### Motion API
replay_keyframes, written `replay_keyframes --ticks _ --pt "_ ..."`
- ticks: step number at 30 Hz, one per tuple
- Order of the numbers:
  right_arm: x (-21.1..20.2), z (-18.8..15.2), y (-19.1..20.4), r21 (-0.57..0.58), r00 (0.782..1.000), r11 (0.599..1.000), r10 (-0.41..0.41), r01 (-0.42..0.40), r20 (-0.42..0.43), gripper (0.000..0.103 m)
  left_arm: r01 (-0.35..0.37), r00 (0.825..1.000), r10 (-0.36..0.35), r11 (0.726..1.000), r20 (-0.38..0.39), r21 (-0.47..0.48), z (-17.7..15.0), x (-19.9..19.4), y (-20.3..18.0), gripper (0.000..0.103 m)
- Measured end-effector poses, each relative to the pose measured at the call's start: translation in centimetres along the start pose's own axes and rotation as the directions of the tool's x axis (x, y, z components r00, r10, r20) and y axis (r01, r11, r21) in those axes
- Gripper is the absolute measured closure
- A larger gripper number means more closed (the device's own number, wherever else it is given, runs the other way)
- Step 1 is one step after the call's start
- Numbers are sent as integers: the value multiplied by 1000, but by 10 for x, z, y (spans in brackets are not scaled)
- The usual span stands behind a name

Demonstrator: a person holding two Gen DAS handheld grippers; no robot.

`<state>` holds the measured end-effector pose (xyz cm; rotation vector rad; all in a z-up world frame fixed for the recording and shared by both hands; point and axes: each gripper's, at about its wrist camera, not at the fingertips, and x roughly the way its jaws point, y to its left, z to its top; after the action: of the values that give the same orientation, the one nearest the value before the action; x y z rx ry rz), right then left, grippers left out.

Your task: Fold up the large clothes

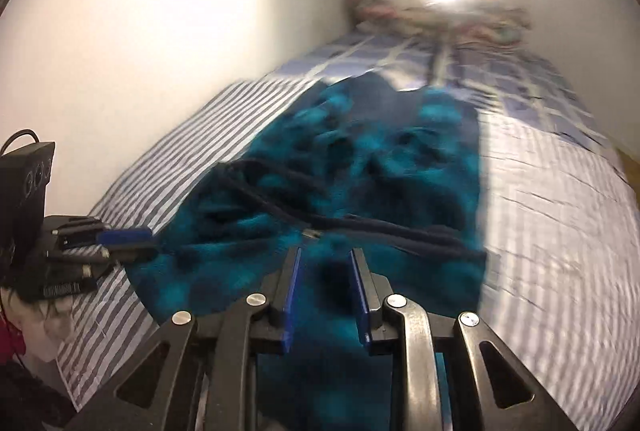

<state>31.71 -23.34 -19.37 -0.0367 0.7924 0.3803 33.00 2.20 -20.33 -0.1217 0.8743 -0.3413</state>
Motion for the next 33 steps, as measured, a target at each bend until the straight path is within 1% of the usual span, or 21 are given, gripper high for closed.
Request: replay_keyframes --ticks 1,3,4,5,6,8,9,10,11,12,14,15,18,19,22,23,24,26,29,32,33 --pt "-4 -9 -7 12 1000 1000 -8 8 -3 77 5 1000 -5 1000 2 -13 4 2 0 76" --pt "0 -18 -13 28 999 1000 1 0 -36 77 17 1000 -18 998 -7 -56 11 12 2 69" --pt "9 -27 -15 43 997 999 12 -9 -75 77 15 1000 -16 997 -15 -73 13 18 3 66" --pt "15 -28 -15 43 996 999 16 -13 -93 76 8 1000 -10 997 -25 -80 14 25 4 66" --pt "26 -37 -11 21 993 1000 5 -2 -120 76 -16 999 13 997 -44 -72 13 35 4 66" --pt "43 -46 -8 -35 990 999 -37 32 -134 76 -56 996 52 997 -77 -61 10 53 7 66" --pt "47 -50 -7 -38 991 998 -47 42 -123 76 -71 992 64 996 -104 -61 6 65 10 65" --pt "48 -50 -9 -13 992 999 -48 47 -116 76 -79 993 74 996 -95 -46 2 70 10 63" --pt "44 -51 -8 2 991 999 -50 51 -123 76 -94 992 91 995 -82 -23 2 69 7 63" --pt "43 -48 -7 6 989 998 -53 55 -137 76 -113 989 111 993 -93 -18 4 68 4 63" --pt "27 -40 -6 9 988 999 -38 40 -152 76 -132 986 127 991 -109 -35 10 58 -2 63" --pt "13 -37 -6 18 991 999 -26 29 -134 77 -119 989 115 992 -95 -36 13 46 -6 63" --pt "-36 -30 -7 42 999 999 -23 24 -41 76 -105 994 105 994 -6 3 23 -4 -22 63" --pt "-62 -24 -6 45 1000 999 -31 31 5 76 -92 996 91 996 21 15 28 -23 -27 63" --pt "-115 -7 -2 29 993 997 -71 69 96 72 -78 993 75 996 88 40 47 -78 -40 63" --pt "-136 1 2 18 987 997 -79 77 138 65 -76 992 71 996 109 46 55 -94 -44 63" --pt "-153 11 4 8 981 996 -83 83 173 52 -76 988 69 996 138 49 64 -114 -48 63" --pt "-180 25 8 -8 970 995 -91 95 226 44 -66 980 57 997 191 44 85 -154 -54 63" --pt "-224 51 21 -40 959 994 -91 105 269 45 -59 965 50 998 257 25 113 -206 -57 61" --pt "-262 84 28 -75 958 993 -68 92 277 46 -43 947 41 999 318 -2 144 -260 -57 58" --pt "-270 89 30 -80 957 992 -67 93 283 46 -40 940 39 999 339 -4 157 -278 -57 56"
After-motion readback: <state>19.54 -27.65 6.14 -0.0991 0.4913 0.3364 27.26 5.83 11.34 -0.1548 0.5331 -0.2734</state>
